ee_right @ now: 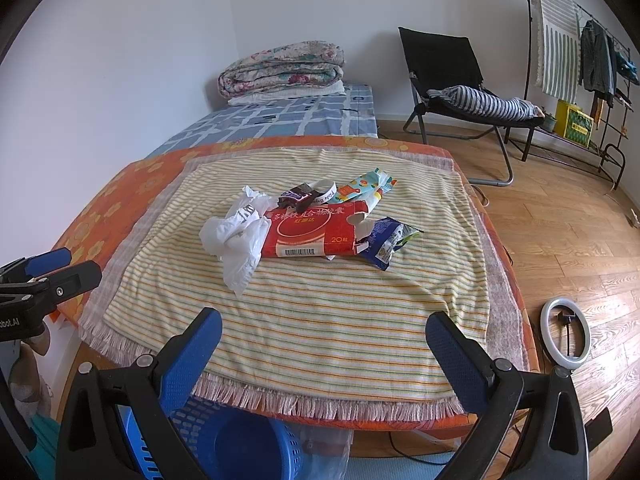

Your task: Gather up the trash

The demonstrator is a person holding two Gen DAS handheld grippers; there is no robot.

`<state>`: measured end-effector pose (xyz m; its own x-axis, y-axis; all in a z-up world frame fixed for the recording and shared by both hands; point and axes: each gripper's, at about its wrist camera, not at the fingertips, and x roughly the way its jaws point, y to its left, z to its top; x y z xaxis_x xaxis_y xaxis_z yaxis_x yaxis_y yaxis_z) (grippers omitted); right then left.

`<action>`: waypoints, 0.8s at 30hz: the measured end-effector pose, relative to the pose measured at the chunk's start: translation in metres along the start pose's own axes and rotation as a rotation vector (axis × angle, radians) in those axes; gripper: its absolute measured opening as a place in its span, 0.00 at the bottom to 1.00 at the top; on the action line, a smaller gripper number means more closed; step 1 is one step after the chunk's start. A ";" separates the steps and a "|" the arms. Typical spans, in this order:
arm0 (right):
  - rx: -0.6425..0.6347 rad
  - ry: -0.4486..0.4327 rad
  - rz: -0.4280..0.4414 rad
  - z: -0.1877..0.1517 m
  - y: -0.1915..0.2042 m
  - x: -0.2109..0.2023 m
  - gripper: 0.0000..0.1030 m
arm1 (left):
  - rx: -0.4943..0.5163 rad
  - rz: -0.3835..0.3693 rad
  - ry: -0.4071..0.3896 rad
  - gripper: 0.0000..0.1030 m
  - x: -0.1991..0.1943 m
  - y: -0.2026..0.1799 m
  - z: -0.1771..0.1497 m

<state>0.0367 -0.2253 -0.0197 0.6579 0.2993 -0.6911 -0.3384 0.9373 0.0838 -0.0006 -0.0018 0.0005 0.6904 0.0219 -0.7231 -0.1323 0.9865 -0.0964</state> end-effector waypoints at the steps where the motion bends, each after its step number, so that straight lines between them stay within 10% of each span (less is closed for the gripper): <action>1: 0.000 0.000 0.000 0.000 0.000 0.000 1.00 | 0.000 0.000 0.000 1.00 0.000 0.000 0.000; 24: 0.010 -0.057 -0.010 0.005 -0.013 -0.002 1.00 | 0.001 -0.001 0.014 1.00 0.007 0.002 0.001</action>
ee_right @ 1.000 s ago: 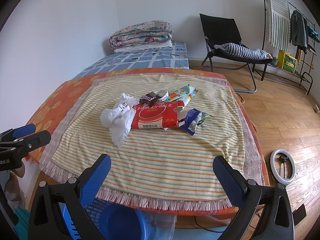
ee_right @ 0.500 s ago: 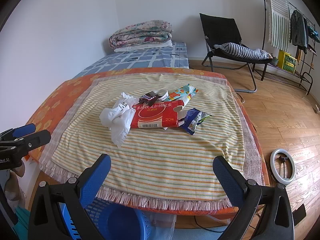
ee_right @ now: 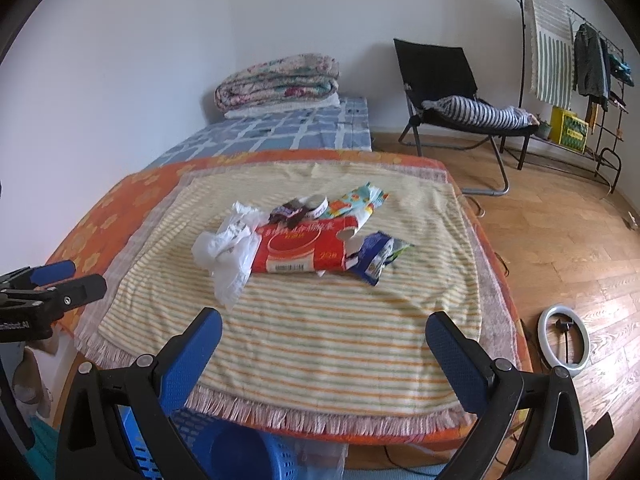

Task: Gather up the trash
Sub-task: 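Grasp the white tissue with the left tool while the right tool grasps the white plastic bag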

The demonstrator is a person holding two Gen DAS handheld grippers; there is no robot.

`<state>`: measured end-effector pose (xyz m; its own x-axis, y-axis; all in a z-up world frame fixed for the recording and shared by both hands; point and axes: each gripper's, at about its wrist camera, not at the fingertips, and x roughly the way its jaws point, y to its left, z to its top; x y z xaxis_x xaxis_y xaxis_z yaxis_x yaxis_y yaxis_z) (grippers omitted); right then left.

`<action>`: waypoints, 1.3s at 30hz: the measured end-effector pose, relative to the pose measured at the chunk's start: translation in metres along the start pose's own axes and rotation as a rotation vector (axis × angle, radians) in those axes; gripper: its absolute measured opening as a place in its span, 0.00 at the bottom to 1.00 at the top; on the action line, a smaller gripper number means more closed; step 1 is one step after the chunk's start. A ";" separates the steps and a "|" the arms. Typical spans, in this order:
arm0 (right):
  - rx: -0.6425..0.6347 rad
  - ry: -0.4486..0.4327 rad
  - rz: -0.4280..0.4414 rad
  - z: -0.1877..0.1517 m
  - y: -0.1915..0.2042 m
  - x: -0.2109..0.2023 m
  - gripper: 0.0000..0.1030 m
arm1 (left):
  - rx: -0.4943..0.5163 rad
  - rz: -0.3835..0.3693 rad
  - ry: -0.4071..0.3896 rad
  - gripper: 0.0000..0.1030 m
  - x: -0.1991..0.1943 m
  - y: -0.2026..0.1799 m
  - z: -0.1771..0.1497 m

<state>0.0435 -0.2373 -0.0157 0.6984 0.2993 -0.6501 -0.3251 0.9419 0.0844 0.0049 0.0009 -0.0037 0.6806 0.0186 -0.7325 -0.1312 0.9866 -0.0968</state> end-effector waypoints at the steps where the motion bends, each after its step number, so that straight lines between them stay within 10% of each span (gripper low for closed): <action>1: -0.001 -0.008 -0.004 0.002 -0.003 0.001 1.00 | 0.000 -0.006 0.002 1.00 0.005 0.000 0.002; 28: 0.260 0.079 0.107 0.078 -0.079 0.077 0.88 | -0.041 -0.111 0.133 0.91 0.109 -0.016 0.060; 36: 0.221 0.168 0.184 0.070 -0.047 0.105 0.85 | -0.083 -0.153 0.230 0.82 0.162 -0.009 0.073; 39: 0.206 0.180 0.181 0.067 -0.042 0.109 0.84 | -0.113 -0.125 0.263 0.57 0.179 0.000 0.073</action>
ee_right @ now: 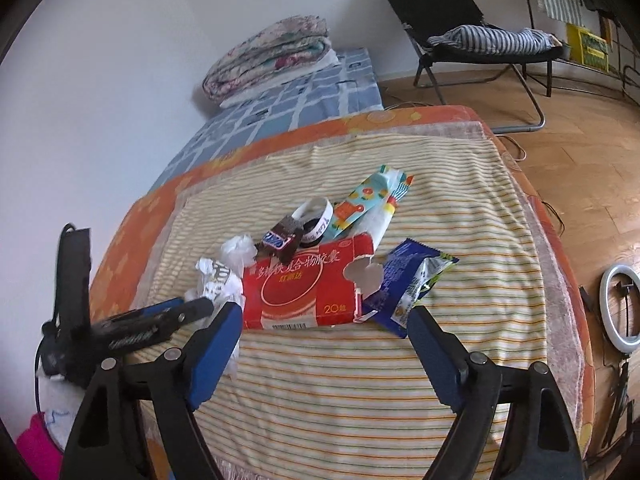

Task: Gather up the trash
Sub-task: 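Grasp the white tissue with the left tool while the right tool grasps the white plastic bag, then carry the white tissue and plastic bag in both tools over the blue basket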

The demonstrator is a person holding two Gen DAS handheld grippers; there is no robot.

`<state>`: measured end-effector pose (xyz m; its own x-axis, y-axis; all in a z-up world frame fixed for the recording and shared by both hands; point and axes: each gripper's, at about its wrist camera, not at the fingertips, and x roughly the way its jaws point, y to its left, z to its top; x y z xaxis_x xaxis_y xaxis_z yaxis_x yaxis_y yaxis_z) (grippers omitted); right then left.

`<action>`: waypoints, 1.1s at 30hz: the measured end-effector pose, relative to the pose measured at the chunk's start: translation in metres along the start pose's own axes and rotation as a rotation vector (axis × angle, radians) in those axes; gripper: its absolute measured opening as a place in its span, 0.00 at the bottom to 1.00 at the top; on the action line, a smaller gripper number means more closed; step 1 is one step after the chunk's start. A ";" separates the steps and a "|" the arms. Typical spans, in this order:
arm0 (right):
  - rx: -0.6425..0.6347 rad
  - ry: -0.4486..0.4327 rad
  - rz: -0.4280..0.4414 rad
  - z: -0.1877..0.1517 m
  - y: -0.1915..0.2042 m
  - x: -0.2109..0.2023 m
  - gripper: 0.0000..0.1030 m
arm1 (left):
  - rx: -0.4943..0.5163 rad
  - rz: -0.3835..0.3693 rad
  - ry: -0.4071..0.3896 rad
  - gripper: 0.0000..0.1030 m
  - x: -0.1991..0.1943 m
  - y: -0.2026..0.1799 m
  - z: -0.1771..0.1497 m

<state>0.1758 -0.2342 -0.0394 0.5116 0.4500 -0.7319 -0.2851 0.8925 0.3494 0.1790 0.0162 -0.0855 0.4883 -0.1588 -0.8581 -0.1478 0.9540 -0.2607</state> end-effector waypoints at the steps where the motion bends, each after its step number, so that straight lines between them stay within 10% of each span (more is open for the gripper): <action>1: 0.003 0.006 0.001 0.000 0.000 0.002 0.84 | -0.024 -0.014 0.007 0.56 0.002 0.006 0.001; 21: -0.096 0.054 0.134 0.036 0.072 0.083 0.64 | -0.030 0.069 -0.092 0.44 -0.047 0.064 0.001; 33: -0.360 0.122 -0.033 0.029 0.136 0.161 0.64 | -0.117 0.123 -0.144 0.44 -0.081 0.124 0.001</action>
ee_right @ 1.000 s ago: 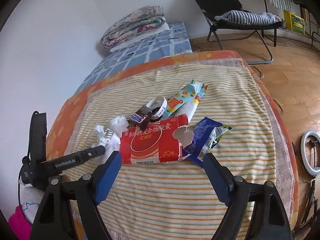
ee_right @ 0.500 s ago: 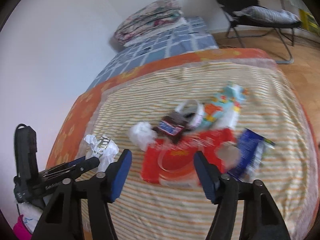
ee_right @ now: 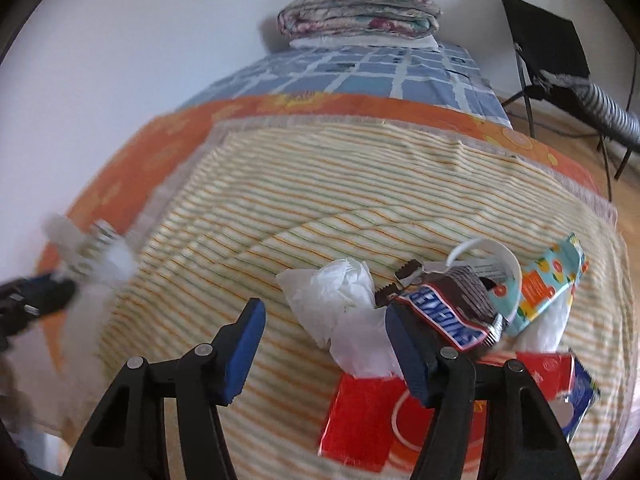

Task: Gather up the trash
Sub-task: 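Carry the white tissue and plastic bag in both tools over the blue basket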

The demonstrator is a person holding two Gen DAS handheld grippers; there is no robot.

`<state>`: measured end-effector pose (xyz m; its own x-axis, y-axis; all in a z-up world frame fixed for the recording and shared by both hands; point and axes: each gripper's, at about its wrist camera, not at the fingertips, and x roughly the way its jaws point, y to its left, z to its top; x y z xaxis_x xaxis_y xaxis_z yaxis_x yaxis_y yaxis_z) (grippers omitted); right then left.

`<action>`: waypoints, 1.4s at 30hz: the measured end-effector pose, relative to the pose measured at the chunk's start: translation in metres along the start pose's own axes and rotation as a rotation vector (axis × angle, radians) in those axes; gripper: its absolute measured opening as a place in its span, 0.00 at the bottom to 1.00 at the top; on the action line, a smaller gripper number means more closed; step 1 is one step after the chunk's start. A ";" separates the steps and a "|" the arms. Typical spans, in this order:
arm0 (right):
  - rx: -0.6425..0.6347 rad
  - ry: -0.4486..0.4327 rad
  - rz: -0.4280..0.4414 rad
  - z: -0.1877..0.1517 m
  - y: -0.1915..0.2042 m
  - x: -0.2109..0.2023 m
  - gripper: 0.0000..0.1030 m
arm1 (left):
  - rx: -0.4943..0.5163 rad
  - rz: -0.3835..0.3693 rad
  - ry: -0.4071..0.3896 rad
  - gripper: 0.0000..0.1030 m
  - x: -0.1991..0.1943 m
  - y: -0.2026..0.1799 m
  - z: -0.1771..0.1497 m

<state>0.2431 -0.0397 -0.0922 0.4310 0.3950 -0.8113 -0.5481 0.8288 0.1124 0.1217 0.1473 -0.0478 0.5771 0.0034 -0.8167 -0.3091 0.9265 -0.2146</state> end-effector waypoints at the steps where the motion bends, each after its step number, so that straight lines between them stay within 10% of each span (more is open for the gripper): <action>1: -0.011 0.006 -0.015 -0.001 0.002 0.002 0.64 | -0.004 0.000 0.001 0.44 -0.001 0.002 0.000; 10: -0.024 -0.009 -0.028 -0.005 0.001 0.002 0.24 | 0.007 0.002 -0.012 0.44 -0.009 0.004 -0.001; 21: 0.065 -0.109 0.140 -0.012 -0.004 -0.066 0.22 | 0.035 -0.016 -0.040 0.44 -0.038 -0.009 -0.012; 42: 0.003 -0.165 0.172 -0.131 0.019 -0.200 0.23 | 0.209 -0.087 -0.046 0.44 -0.113 -0.051 -0.116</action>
<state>0.0526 -0.1547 -0.0026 0.4431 0.5893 -0.6756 -0.6212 0.7452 0.2426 -0.0151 0.0564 -0.0070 0.6302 -0.0670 -0.7735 -0.0959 0.9819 -0.1632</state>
